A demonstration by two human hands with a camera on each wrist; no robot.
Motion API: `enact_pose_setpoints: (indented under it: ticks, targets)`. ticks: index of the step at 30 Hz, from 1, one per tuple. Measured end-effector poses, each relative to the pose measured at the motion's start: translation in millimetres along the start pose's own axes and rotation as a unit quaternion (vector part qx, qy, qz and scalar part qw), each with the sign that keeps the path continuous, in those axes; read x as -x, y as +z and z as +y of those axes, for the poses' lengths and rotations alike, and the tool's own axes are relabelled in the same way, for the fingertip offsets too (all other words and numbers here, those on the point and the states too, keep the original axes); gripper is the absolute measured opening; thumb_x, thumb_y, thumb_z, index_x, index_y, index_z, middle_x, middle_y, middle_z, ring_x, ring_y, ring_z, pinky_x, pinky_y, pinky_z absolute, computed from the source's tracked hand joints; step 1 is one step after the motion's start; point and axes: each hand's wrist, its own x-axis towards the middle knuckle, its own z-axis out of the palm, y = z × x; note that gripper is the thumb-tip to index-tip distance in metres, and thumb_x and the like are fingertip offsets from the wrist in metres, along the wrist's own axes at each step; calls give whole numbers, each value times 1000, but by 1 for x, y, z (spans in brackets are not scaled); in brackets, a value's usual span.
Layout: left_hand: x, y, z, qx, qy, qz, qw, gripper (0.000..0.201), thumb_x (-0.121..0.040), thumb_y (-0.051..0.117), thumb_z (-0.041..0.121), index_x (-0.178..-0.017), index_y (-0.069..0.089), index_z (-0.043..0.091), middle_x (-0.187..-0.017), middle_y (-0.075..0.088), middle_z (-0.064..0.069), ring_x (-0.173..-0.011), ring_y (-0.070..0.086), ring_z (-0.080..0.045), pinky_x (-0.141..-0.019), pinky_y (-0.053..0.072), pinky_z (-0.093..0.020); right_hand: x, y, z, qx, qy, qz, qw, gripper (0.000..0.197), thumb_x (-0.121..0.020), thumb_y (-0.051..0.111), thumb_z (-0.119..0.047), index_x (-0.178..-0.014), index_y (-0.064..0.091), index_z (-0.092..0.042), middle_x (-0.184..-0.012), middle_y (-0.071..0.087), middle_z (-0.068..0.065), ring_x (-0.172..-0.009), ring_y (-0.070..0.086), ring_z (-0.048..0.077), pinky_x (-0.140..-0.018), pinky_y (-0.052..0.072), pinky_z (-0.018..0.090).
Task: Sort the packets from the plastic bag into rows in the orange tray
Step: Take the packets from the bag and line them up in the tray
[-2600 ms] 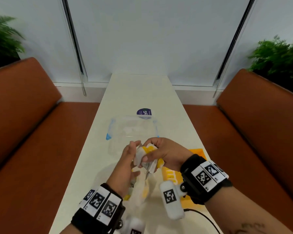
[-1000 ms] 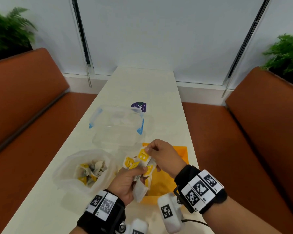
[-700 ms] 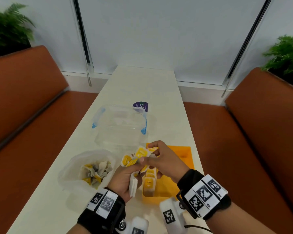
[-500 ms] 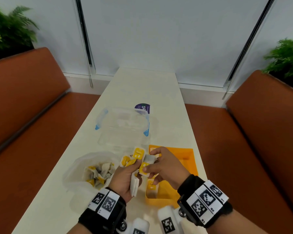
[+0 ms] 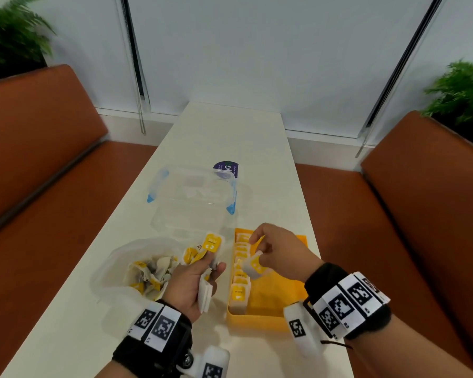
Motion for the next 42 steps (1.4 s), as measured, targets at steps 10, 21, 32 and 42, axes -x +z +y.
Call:
enact_pose_setpoints:
  ticks: [10, 21, 32, 42]
  targets:
    - [3, 2, -8, -7, -15, 5, 1000, 6, -89, 53, 13, -87, 57, 9, -81, 55, -5, -51, 66, -10, -31, 34, -10, -23, 47, 11, 214, 23, -275, 937, 34, -85, 42, 5, -106, 63, -10, -99, 56, 4, -69, 60, 27, -50, 48, 22]
    - [6, -5, -4, -1, -31, 13, 999, 9, -91, 52, 10, -93, 59, 6, -82, 57, -7, -49, 65, -12, -29, 35, -11, -28, 75, 27, 106, 114, -195, 968, 36, -76, 62, 7, -71, 38, -20, -78, 47, 0, -73, 51, 21, -58, 48, 29]
    - [-1, -7, -1, -11, -41, 3, 999, 10, -90, 52, 11, -96, 59, 6, -83, 58, -6, -51, 65, -12, -29, 36, -11, -21, 49, 38, 69, 197, -261, 942, 9, -83, 63, -2, -80, 59, -9, -97, 70, 18, -90, 69, 34, -84, 57, 45]
    - [0, 8, -11, -53, -51, -21, 997, 11, -90, 52, 10, -95, 61, 6, -79, 64, -6, -49, 64, -11, -30, 36, -11, -18, 21, 34, -47, 144, -107, 983, 11, -91, 55, -12, -81, 54, -15, -74, 64, 2, -61, 63, 13, -51, 52, 24]
